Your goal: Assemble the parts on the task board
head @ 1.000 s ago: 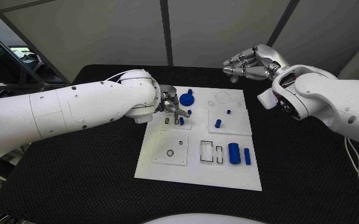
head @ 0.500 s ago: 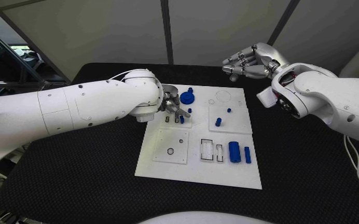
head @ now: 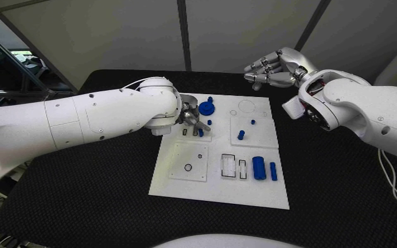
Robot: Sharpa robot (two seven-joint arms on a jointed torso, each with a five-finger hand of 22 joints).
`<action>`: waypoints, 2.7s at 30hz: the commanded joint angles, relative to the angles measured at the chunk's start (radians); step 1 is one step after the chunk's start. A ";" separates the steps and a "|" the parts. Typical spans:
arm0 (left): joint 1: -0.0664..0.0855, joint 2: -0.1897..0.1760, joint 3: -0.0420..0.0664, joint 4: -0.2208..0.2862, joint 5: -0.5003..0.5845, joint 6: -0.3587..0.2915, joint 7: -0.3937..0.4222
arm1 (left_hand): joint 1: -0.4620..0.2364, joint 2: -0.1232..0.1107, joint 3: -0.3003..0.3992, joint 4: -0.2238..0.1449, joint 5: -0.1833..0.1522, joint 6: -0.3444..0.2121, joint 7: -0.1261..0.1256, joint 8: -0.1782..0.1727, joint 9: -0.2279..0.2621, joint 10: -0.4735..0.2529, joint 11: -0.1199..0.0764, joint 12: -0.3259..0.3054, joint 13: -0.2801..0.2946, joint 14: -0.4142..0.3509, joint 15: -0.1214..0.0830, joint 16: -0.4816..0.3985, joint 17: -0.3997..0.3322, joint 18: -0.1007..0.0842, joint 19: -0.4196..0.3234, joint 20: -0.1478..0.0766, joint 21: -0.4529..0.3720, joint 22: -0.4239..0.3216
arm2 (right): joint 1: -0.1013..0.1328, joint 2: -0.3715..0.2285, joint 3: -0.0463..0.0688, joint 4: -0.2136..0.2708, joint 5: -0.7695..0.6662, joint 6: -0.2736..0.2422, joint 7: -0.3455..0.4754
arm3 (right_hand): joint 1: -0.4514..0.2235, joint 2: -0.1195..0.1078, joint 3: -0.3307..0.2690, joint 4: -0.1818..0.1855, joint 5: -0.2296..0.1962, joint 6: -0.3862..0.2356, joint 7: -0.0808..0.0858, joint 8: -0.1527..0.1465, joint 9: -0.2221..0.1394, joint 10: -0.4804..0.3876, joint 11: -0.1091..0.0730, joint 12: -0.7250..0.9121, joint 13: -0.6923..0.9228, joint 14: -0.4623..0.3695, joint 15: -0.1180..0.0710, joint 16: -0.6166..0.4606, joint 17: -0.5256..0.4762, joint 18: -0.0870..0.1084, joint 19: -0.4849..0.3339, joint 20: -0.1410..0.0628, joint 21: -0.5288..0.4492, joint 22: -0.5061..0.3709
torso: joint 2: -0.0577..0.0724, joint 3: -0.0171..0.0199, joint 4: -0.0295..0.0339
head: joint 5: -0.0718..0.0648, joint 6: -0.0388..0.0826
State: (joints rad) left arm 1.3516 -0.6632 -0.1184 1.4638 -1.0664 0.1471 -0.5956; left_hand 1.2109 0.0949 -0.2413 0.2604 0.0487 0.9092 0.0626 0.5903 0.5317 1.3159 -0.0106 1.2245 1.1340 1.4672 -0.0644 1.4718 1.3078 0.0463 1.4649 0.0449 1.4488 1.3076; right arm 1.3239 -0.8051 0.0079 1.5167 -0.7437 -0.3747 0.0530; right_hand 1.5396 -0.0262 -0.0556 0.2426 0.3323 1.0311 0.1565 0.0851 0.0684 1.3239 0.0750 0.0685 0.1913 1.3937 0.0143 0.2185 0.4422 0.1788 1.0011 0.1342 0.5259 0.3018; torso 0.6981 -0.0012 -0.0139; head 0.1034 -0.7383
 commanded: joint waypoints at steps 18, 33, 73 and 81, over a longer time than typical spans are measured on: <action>0.001 0.003 -0.001 -0.002 0.033 0.021 0.000 | 0.056 0.012 0.048 -0.042 0.000 -0.022 0.000 0.018 0.030 0.002 0.001 0.002 0.001 0.063 -0.008 -0.006 0.121 -0.005 0.024 -0.010 0.004 0.061 | 0.002 0.008 0.000 0.003 -0.004 0.005 0.002 | 0.007 -0.009 0.016 0.001 0.019 0.002 0.004 0.001 0.001 -0.002 0.004 -0.003 -0.004 0.005 0.003 -0.012 0.002 0.003 0.006 0.002 -0.007 -0.003 | 0.000 -0.0010 0.0013 | -0.002 -0.004; 0.001 0.003 -0.001 -0.002 0.054 0.019 0.003 | 0.111 0.039 0.108 -0.078 0.000 -0.030 -0.007 0.020 0.043 0.001 -0.006 -0.001 0.000 0.063 -0.012 -0.007 0.122 -0.005 0.024 -0.012 0.004 0.062 | 0.002 0.010 0.000 0.000 -0.005 -0.001 0.006 | 0.008 -0.009 0.017 0.001 0.021 0.002 0.004 0.001 0.001 -0.002 0.004 -0.003 -0.004 0.006 0.003 -0.013 0.002 0.003 0.006 0.002 -0.008 -0.003 | 0.000 -0.0005 0.0007 | 0.000 -0.005; -0.014 -0.095 -0.002 0.093 0.128 -0.222 0.040 | -0.128 -0.208 1.087 -0.307 0.196 -0.060 0.002 0.052 0.160 0.000 -0.003 -0.051 -0.029 0.066 -0.012 -0.012 0.131 -0.003 0.024 -0.013 -0.007 0.071 | 0.002 0.006 0.000 -0.010 -0.001 0.029 -0.008 | -0.031 -0.030 0.027 0.039 0.030 -0.011 0.010 -0.003 0.000 -0.010 0.012 -0.002 -0.010 0.006 0.011 -0.035 0.008 0.002 0.004 0.008 -0.024 -0.010 | -0.002 0.0029 0.0061 | 0.011 -0.007; -0.055 -0.125 -0.003 0.124 0.102 -0.327 0.047 | -0.146 -0.216 1.104 -0.322 0.226 -0.053 0.000 0.057 0.166 0.000 -0.005 -0.058 -0.038 0.066 -0.013 -0.012 0.132 -0.004 0.024 -0.014 -0.007 0.072 | 0.002 0.001 0.000 -0.014 0.003 0.028 -0.007 | -0.033 -0.029 0.027 0.041 0.026 -0.011 0.010 -0.002 0.000 -0.010 0.012 -0.001 -0.010 0.006 0.011 -0.036 0.009 0.003 0.004 0.009 -0.025 -0.011 | -0.007 0.0057 0.0167 | 0.000 -0.012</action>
State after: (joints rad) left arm 1.3000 -0.7876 -0.1208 1.5838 -0.9500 -0.0960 -0.5658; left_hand 1.0756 -0.1234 0.6847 0.1129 0.2713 0.8502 0.0644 0.6410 0.6965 1.3124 -0.0137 1.1690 1.0971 1.4637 -0.0750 1.4638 1.3077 0.0464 1.4665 0.0286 1.4432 1.3073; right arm 1.3236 -0.8027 0.0072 1.5036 -0.7450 -0.3531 0.0415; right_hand 1.5156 -0.0578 -0.0280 0.2786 0.3622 1.0240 0.1636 0.0852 0.0683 1.3166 0.0823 0.0685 0.1821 1.3971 0.0180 0.1859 0.4504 0.1788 1.0047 0.1378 0.5041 0.2917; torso 0.6934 0.0036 -0.0018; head 0.1059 -0.7493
